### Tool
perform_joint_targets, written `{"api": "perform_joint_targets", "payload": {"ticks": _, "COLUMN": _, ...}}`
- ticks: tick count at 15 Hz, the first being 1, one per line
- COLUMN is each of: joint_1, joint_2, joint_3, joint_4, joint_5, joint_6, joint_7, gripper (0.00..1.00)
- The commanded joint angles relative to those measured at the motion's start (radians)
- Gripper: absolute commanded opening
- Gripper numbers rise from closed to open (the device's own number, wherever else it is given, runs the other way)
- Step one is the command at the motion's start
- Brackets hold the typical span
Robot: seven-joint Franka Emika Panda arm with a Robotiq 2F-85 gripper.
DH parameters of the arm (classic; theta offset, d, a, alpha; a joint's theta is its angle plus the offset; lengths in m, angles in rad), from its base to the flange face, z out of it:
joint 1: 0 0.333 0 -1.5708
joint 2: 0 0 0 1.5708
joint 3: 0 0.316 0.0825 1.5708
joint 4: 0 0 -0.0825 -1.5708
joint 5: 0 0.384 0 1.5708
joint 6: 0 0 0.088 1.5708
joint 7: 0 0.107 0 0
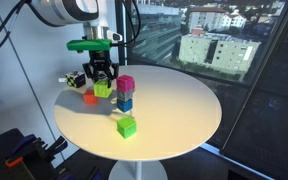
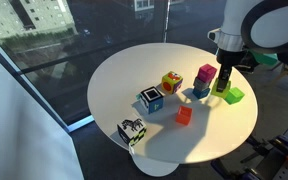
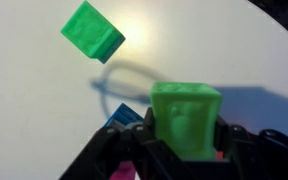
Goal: Pick up the light green block from the green block top and put it on the orange block top, remove the mulberry pink block from the stack and put it on top of the green block top
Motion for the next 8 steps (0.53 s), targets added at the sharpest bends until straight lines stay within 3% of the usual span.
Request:
{"api": "perform_joint_targets", "payload": {"ticks": 1, "joint_1": 0.003, "joint_2": 0.003, "joint_3": 0.005, "joint_4": 0.027, "joint_5": 0.019, "joint_6": -0.014, "joint_7": -0.081, "gripper": 0.26}}
{"api": "perform_joint_targets", "payload": {"ticks": 3, "joint_1": -0.001, "joint_2": -0.004, "joint_3": 0.002, "joint_4": 0.026, "joint_5": 0.012, "joint_6": -0.013, "joint_7": -0.079, "gripper": 0.26}}
{"api": "perform_joint_targets", "payload": {"ticks": 4, "joint_1": 0.002, "joint_2": 0.000, "joint_3": 0.005, "joint_4": 0.008, "joint_5": 0.001, "joint_6": -0.002, "joint_7": -0.049, "gripper": 0.51}}
{"api": "perform_joint_targets", "payload": {"ticks": 8, "joint_1": 0.002, "joint_2": 0.000, "joint_3": 0.005, "joint_4": 0.011, "joint_5": 0.001, "joint_6": -0.002, "joint_7": -0.050, "gripper": 0.51}}
